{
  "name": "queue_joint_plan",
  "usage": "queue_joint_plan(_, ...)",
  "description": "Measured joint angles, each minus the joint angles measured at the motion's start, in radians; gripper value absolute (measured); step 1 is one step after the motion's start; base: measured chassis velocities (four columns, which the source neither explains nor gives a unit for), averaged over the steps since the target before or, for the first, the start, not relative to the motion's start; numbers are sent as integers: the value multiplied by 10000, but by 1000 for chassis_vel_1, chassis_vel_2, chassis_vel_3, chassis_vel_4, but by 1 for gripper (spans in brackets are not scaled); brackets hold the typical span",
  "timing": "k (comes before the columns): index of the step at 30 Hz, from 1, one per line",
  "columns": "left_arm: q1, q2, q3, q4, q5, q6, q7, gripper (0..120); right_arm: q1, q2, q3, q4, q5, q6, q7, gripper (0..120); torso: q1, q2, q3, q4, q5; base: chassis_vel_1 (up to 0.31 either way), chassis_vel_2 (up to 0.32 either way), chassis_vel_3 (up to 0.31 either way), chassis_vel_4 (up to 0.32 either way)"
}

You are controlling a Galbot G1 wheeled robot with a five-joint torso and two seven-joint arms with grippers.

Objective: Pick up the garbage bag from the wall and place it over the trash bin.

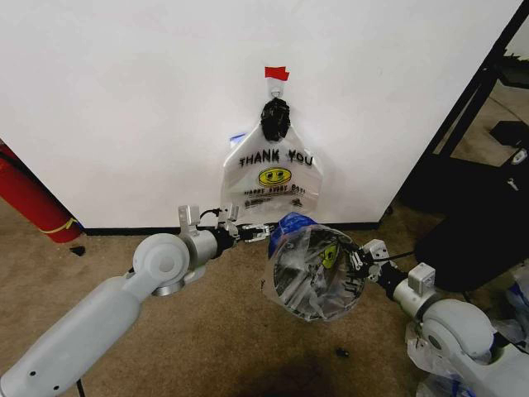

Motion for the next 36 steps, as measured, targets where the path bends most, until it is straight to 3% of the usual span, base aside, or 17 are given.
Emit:
queue_joint_plan(20, -365, -224, 636, 64, 172, -57, -147, 0, 44, -86, -150, 62, 33, -62, 14, 0, 0, 0, -1, 0, -2, 0, 0, 0, 0)
queue_joint_plan(31, -739, -381, 939, 424, 409, -280, -271, 0, 65, -76, -178, 112, 115, -39, 9, 0, 0, 0, 0, 1, -2, 0, 0, 0, 0)
queue_joint_plan(36, -1479, -795, 1701, 1593, 904, -351, -316, 0, -43, -95, -171, 247, 61, 162, -161, 0, 0, 0, 0, 0, -2, 0, 0, 0, 0)
